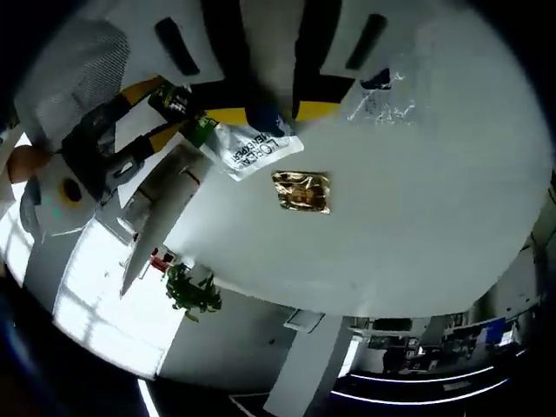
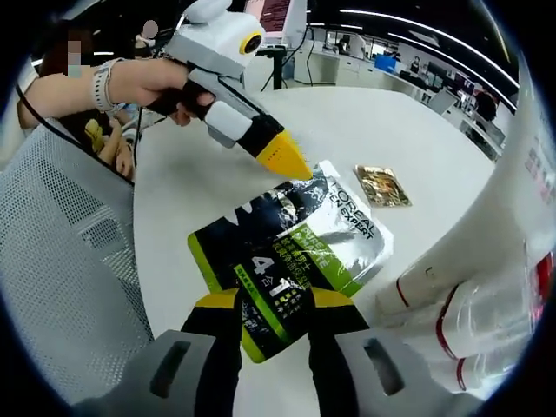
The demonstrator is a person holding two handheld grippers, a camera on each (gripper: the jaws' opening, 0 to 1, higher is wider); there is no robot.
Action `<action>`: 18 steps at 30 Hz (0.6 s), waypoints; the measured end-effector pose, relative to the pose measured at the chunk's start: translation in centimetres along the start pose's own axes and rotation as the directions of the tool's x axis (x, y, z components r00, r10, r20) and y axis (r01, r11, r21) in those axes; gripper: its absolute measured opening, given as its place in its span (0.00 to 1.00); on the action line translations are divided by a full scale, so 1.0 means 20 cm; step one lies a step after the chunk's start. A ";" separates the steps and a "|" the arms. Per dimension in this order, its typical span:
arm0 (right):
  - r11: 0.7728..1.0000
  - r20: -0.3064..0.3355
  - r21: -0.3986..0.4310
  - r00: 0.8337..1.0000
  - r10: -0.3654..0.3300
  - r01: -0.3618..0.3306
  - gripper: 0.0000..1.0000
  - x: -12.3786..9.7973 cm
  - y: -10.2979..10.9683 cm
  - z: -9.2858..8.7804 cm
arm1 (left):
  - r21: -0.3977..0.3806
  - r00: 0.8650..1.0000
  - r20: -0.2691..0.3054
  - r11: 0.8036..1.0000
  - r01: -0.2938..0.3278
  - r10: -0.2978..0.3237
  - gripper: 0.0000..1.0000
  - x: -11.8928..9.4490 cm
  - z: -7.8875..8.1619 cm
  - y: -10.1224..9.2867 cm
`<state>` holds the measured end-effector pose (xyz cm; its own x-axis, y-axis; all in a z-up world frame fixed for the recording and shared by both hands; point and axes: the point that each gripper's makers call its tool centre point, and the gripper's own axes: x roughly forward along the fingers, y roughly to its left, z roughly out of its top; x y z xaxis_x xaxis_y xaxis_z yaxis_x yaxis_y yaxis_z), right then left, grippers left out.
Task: Arrange the skincare products in the storage area until every visible bottle or jar stands upright without overlapping.
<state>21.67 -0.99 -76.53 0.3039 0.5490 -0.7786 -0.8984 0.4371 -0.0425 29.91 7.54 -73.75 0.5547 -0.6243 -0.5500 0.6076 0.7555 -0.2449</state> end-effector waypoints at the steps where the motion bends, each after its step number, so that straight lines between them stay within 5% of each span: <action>1: 1.000 -0.001 0.000 1.000 0.002 -0.002 0.30 0.00 0.00 0.00 | 0.037 1.000 -0.008 0.999 -0.006 0.006 0.17 -0.01 0.00 0.00; 7: 0.998 -0.001 0.026 0.998 0.060 -0.059 0.40 -0.01 0.04 0.00 | 0.169 0.998 -0.052 0.985 0.036 -0.027 0.17 -0.01 -0.01 -0.14; 14: 0.997 -0.004 -0.002 0.997 0.079 -0.079 0.50 0.00 0.09 -0.01 | 0.168 0.994 -0.101 0.984 0.065 -0.049 0.16 0.04 -0.07 -0.16; 18: 0.998 -0.018 -0.041 0.999 0.050 -0.051 0.48 0.00 0.08 -0.02 | 0.170 0.991 -0.122 0.983 0.075 -0.055 0.16 0.06 -0.09 -0.16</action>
<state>20.20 -0.57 -76.77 0.2529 0.5573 -0.7909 -0.9250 0.3789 -0.0288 27.60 4.86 -75.07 0.4470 -0.6358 -0.6292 0.7352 0.6618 -0.1465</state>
